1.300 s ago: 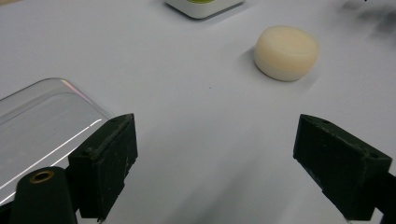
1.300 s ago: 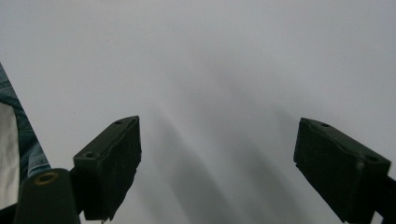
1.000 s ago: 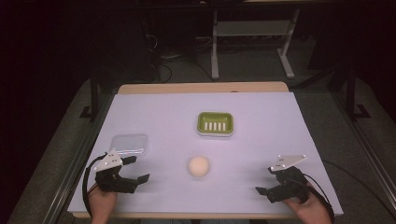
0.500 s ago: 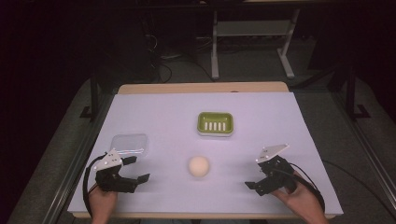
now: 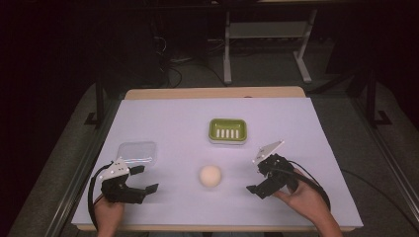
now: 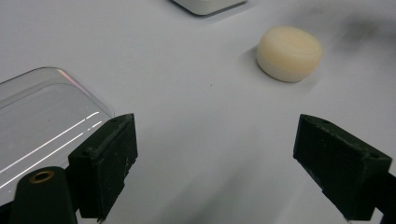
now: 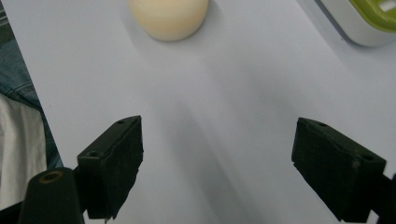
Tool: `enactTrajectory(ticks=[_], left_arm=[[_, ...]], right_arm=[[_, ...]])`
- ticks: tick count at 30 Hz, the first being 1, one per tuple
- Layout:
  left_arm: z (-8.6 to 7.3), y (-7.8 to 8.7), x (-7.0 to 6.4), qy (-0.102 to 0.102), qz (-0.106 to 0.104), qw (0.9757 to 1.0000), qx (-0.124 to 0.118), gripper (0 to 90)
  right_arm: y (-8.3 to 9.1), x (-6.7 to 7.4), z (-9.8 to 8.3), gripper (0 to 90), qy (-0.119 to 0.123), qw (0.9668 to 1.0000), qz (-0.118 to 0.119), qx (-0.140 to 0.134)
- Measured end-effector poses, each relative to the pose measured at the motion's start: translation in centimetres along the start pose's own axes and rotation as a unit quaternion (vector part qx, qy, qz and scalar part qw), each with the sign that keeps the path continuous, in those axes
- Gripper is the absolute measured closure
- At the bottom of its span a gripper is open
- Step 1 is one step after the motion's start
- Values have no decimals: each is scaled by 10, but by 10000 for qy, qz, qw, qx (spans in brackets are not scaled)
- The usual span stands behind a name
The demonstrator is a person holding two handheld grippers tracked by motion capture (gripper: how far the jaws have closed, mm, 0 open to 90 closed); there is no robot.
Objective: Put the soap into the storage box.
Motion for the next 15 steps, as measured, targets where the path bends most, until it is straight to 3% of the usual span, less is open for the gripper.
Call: enactTrajectory(ticks=[15], left_arm=[[0,1,0,-38,12,10000,2,131]], right_arm=[[-5,5,34,154,223,9997,93,95]])
Point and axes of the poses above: each handheld gripper's, and its own axes: y roughly backward along the jaws, z roughly out of its top, x roughly to its left, the point moved 3 cm from there along -y, roughly forward along the jaws, and after that the axes turned 12 degrees about x, right-handed, at the moved point
